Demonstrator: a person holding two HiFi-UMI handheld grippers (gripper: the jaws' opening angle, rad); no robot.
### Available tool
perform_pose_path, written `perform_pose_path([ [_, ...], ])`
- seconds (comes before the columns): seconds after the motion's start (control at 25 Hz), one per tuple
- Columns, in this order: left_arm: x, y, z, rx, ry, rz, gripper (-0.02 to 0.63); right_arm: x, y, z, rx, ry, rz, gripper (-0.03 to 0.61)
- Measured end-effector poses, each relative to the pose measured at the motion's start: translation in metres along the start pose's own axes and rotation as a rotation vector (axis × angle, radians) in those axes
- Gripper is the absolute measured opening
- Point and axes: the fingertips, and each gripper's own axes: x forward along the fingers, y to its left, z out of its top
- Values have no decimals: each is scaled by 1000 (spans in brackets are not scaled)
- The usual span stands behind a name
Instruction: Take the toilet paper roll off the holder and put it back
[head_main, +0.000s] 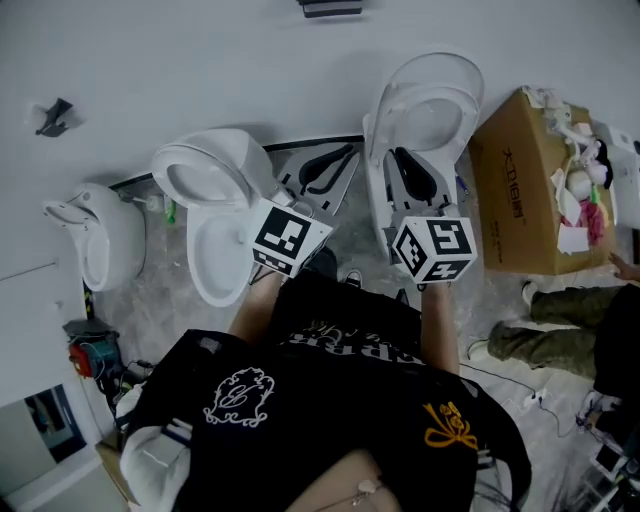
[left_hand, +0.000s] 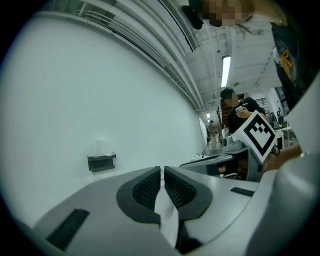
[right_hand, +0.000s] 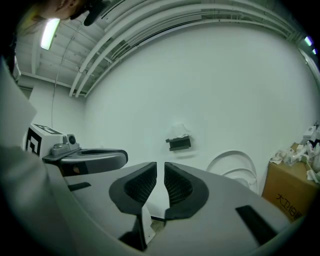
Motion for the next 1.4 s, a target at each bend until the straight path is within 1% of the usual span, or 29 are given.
perform_pose_path([
  [0.2,-16,-10,-1,2,6,-3,38,-9,15,-6,-5,7,6,48],
  [0.4,-38,-3,-6,-8,22,4,38,-6,34,-9,-2,20,-5,14],
  [0.52,-56,-3,-7,-20,20,27,38,-9,48,-11,-12,27,8,14],
  [0.6,-67,-8,-11,-15,30,28,38,-15,56,-14,-11,25,11,14],
  [0.72,-93,-13,-15,-9,40,16,38,-24,79,-22,-1,26,14,14],
  [1.0,-158,-18,-31,-26,45,15,38,-43,145,-47,-12,48,29,14],
  [1.2,-194,-30,-41,-39,39,7,38,-63,177,-62,-22,46,16,14],
  [1.4,-224,-35,-51,-55,33,21,38,-79,204,-74,-55,55,22,14],
])
